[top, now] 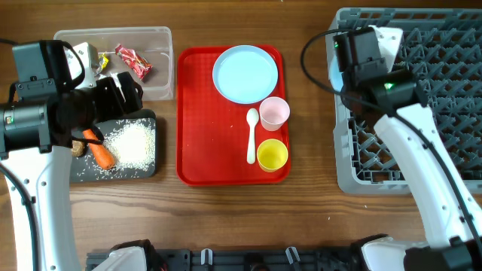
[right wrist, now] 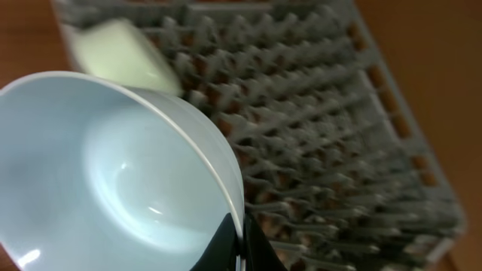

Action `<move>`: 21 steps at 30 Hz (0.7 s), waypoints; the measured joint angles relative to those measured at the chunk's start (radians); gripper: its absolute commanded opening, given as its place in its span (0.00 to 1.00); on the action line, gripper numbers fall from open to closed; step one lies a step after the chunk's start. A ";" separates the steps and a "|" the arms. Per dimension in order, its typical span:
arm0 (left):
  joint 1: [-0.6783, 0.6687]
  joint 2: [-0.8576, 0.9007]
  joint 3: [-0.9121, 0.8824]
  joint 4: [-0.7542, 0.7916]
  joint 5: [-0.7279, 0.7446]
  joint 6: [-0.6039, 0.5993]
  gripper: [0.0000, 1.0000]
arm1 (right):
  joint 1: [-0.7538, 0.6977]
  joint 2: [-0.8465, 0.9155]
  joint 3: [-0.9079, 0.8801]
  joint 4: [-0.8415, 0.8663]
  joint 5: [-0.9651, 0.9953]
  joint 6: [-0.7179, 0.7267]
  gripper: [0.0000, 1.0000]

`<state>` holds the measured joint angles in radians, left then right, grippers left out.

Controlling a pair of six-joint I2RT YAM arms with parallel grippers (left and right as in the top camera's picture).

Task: Sort waste into correct bins and load items into the dishwasher rack
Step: 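Carry the light-blue bowl into the dish rack and release it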

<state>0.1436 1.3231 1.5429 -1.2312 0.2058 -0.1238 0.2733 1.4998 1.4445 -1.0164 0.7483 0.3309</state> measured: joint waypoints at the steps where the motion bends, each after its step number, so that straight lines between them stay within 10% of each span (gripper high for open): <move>1: 0.000 0.000 0.000 0.000 0.000 0.000 1.00 | -0.014 0.012 0.000 -0.013 0.022 -0.001 0.04; 21: 0.000 0.000 0.000 0.000 0.000 0.000 1.00 | -0.115 0.288 0.000 -0.053 0.325 -0.148 0.04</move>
<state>0.1436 1.3231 1.5429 -1.2312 0.2058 -0.1238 0.1581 1.7878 1.4445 -1.0691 1.0733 0.1833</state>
